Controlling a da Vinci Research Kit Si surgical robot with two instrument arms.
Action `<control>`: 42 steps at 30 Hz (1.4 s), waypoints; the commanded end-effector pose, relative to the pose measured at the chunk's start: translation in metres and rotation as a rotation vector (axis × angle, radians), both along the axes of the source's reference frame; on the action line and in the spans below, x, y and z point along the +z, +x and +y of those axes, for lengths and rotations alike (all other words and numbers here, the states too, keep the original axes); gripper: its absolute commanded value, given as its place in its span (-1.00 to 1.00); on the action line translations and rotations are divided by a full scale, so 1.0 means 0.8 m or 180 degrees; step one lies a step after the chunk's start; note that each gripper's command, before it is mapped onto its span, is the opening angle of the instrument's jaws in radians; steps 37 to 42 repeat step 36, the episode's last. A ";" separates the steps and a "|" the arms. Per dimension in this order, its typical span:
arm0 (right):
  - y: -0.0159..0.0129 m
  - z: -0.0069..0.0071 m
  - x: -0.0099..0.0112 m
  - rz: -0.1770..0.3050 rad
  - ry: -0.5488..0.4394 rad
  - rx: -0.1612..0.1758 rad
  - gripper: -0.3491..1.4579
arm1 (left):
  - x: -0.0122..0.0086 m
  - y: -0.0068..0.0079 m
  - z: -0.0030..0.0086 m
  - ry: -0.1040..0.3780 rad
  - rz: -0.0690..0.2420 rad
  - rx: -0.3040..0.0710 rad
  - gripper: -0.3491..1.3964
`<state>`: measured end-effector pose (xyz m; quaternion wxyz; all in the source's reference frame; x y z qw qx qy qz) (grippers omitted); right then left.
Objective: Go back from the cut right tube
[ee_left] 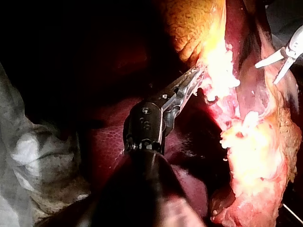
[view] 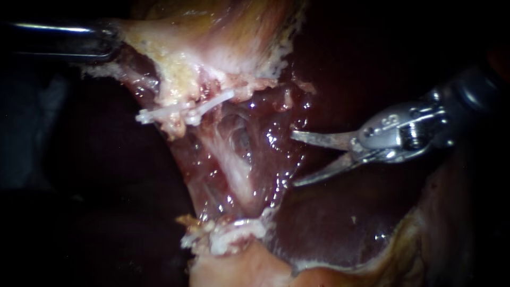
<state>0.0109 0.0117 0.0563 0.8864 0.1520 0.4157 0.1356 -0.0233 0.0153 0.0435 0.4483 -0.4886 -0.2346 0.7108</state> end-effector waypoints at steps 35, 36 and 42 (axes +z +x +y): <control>-0.0016 0.0006 0.0006 -0.0043 -0.0017 -0.0007 0.99 | 0.0088 -0.0056 -0.0015 -0.0094 0.0049 0.0042 -1.00; -0.0014 0.0007 0.0006 -0.0030 0.0000 -0.0022 0.99 | 0.0088 -0.0056 -0.0016 -0.0086 0.0030 0.0066 -1.00; -0.0014 0.0007 0.0006 -0.0030 0.0000 -0.0022 0.99 | 0.0088 -0.0056 -0.0016 -0.0086 0.0030 0.0066 -1.00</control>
